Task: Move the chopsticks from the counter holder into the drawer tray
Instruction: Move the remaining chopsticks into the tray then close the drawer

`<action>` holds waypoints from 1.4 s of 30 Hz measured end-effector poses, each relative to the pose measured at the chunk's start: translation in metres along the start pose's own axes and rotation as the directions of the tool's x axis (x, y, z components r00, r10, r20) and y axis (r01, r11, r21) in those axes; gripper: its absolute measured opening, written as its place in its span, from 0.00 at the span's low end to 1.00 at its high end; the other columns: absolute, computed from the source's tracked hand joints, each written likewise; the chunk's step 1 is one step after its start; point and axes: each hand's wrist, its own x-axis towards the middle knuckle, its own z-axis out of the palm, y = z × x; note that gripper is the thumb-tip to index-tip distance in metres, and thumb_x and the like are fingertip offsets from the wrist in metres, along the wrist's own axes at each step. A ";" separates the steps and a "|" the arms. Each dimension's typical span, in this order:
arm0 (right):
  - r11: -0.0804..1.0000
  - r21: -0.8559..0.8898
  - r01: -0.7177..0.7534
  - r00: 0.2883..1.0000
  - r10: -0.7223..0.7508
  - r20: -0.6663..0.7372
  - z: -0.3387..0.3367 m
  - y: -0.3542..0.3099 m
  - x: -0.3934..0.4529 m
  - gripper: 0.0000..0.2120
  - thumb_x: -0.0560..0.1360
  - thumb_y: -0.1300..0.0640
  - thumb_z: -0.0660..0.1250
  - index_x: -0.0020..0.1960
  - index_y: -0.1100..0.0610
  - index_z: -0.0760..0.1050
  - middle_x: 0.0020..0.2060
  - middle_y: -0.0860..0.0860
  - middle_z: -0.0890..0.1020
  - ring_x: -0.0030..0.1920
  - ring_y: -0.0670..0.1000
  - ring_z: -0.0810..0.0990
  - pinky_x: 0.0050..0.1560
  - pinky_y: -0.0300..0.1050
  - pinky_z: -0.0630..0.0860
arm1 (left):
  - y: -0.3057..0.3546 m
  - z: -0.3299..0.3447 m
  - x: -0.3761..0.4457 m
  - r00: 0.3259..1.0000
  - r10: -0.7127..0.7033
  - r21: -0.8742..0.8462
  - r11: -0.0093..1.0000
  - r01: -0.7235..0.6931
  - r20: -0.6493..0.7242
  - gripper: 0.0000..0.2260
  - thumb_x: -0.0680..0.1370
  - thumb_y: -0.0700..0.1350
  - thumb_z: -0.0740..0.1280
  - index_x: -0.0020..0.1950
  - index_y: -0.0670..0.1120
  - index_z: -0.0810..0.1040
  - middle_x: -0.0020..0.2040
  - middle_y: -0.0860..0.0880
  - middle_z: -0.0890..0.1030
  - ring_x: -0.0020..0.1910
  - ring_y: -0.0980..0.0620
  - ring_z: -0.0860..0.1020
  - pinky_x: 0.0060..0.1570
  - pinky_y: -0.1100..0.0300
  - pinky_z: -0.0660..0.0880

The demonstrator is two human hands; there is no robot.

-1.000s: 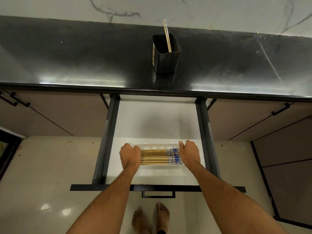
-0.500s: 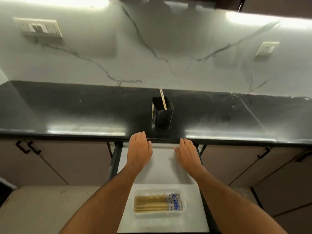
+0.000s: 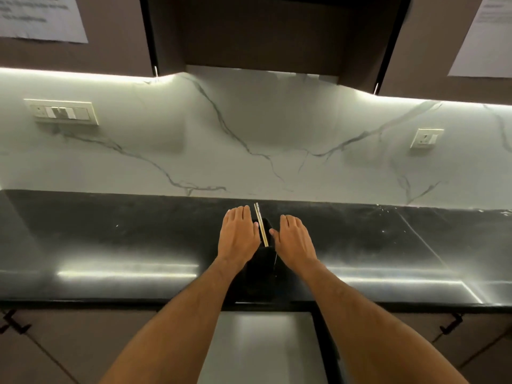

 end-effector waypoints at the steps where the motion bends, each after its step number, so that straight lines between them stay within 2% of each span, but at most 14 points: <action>1: 1.000 0.002 0.001 1.000 -0.001 0.001 0.004 0.003 0.013 0.18 0.82 0.47 0.60 0.64 0.60 0.71 0.59 0.55 0.78 0.60 0.54 0.76 0.63 0.49 0.75 | -0.001 0.008 0.010 1.000 0.002 -0.001 1.000 -0.002 0.002 0.17 0.80 0.48 0.62 0.67 0.41 0.73 0.62 0.45 0.79 0.64 0.48 0.76 0.72 0.49 0.68; 4: 1.000 0.019 0.003 1.000 -0.004 0.012 0.020 0.011 0.047 0.21 0.82 0.46 0.60 0.67 0.61 0.70 0.62 0.57 0.78 0.64 0.55 0.75 0.67 0.50 0.73 | -0.005 0.034 0.034 1.000 0.013 0.010 1.000 -0.013 0.005 0.16 0.81 0.47 0.61 0.66 0.41 0.73 0.61 0.45 0.79 0.63 0.47 0.76 0.72 0.50 0.68; 11: 1.000 0.011 0.013 0.998 -0.013 0.063 0.060 0.026 0.096 0.21 0.82 0.46 0.59 0.67 0.60 0.69 0.62 0.57 0.77 0.64 0.55 0.75 0.68 0.51 0.72 | -0.017 0.080 0.064 0.999 -0.003 0.017 1.000 0.003 0.037 0.16 0.80 0.46 0.62 0.65 0.39 0.75 0.60 0.42 0.80 0.62 0.45 0.78 0.70 0.48 0.71; 15: 1.000 0.022 0.008 0.996 -0.010 0.083 0.081 0.027 0.114 0.22 0.82 0.46 0.60 0.68 0.60 0.69 0.64 0.57 0.77 0.65 0.56 0.75 0.68 0.51 0.72 | -0.026 0.097 0.077 0.998 0.006 0.000 1.000 -0.006 0.064 0.15 0.81 0.47 0.60 0.63 0.40 0.76 0.59 0.43 0.81 0.61 0.44 0.78 0.69 0.47 0.72; 20: 0.999 0.029 -0.017 0.990 0.013 0.139 0.103 0.026 0.132 0.24 0.82 0.48 0.62 0.72 0.61 0.66 0.67 0.58 0.75 0.68 0.57 0.73 0.70 0.50 0.70 | -0.038 0.114 0.093 0.996 0.010 -0.017 1.000 -0.008 0.087 0.14 0.81 0.46 0.62 0.63 0.40 0.76 0.59 0.42 0.81 0.60 0.44 0.78 0.68 0.48 0.72; 24: 0.996 0.058 -0.064 0.982 0.053 0.180 0.114 0.025 0.140 0.23 0.83 0.51 0.62 0.73 0.61 0.65 0.69 0.58 0.73 0.68 0.57 0.73 0.70 0.50 0.70 | -0.044 0.126 0.098 0.996 0.018 -0.013 1.000 -0.017 0.082 0.10 0.79 0.42 0.65 0.57 0.39 0.79 0.53 0.42 0.83 0.53 0.43 0.81 0.60 0.47 0.76; 30: 0.991 0.105 -0.087 0.962 0.056 0.267 0.129 0.024 0.153 0.21 0.83 0.54 0.60 0.74 0.60 0.63 0.69 0.58 0.73 0.69 0.57 0.72 0.71 0.50 0.70 | -0.057 0.150 0.107 0.986 0.008 -0.016 1.000 -0.005 0.165 0.12 0.81 0.44 0.63 0.61 0.41 0.77 0.57 0.44 0.81 0.58 0.46 0.79 0.66 0.50 0.72; 32: 0.983 0.142 -0.116 0.954 0.070 0.293 0.134 0.023 0.158 0.18 0.83 0.56 0.59 0.72 0.60 0.66 0.66 0.58 0.75 0.66 0.57 0.74 0.67 0.50 0.73 | -0.060 0.157 0.112 0.980 0.040 -0.008 0.999 -0.039 0.197 0.11 0.82 0.46 0.61 0.61 0.45 0.77 0.57 0.47 0.80 0.58 0.49 0.78 0.67 0.53 0.72; 35: 0.956 0.231 -0.181 0.946 0.105 0.306 0.143 0.024 0.163 0.14 0.83 0.57 0.58 0.65 0.62 0.71 0.56 0.60 0.79 0.53 0.58 0.81 0.53 0.51 0.81 | -0.065 0.166 0.116 0.968 0.073 -0.033 0.997 -0.067 0.240 0.10 0.83 0.46 0.59 0.59 0.48 0.77 0.56 0.49 0.81 0.56 0.52 0.77 0.64 0.55 0.72; 37: 0.944 0.261 -0.203 0.948 0.122 0.294 0.148 0.025 0.164 0.12 0.82 0.58 0.58 0.61 0.62 0.73 0.52 0.60 0.79 0.46 0.56 0.81 0.45 0.45 0.80 | -0.067 0.170 0.117 0.963 0.082 -0.069 0.995 -0.066 0.255 0.09 0.83 0.44 0.59 0.58 0.47 0.78 0.56 0.49 0.81 0.54 0.52 0.77 0.63 0.55 0.73; 39: 0.918 0.316 -0.239 0.951 0.155 0.268 0.151 0.025 0.163 0.08 0.82 0.60 0.58 0.55 0.59 0.74 0.47 0.57 0.80 0.42 0.53 0.80 0.42 0.43 0.78 | -0.068 0.173 0.116 0.961 0.102 -0.106 0.991 -0.077 0.257 0.09 0.82 0.42 0.60 0.58 0.46 0.78 0.54 0.49 0.81 0.53 0.52 0.77 0.62 0.55 0.73; 42: 0.845 0.429 -0.320 0.944 0.248 0.216 0.153 0.024 0.164 0.08 0.80 0.64 0.61 0.49 0.58 0.78 0.40 0.54 0.81 0.39 0.51 0.81 0.41 0.42 0.79 | -0.067 0.176 0.115 0.964 0.116 -0.139 0.987 -0.084 0.241 0.09 0.82 0.41 0.59 0.58 0.46 0.78 0.54 0.49 0.81 0.53 0.52 0.77 0.62 0.56 0.73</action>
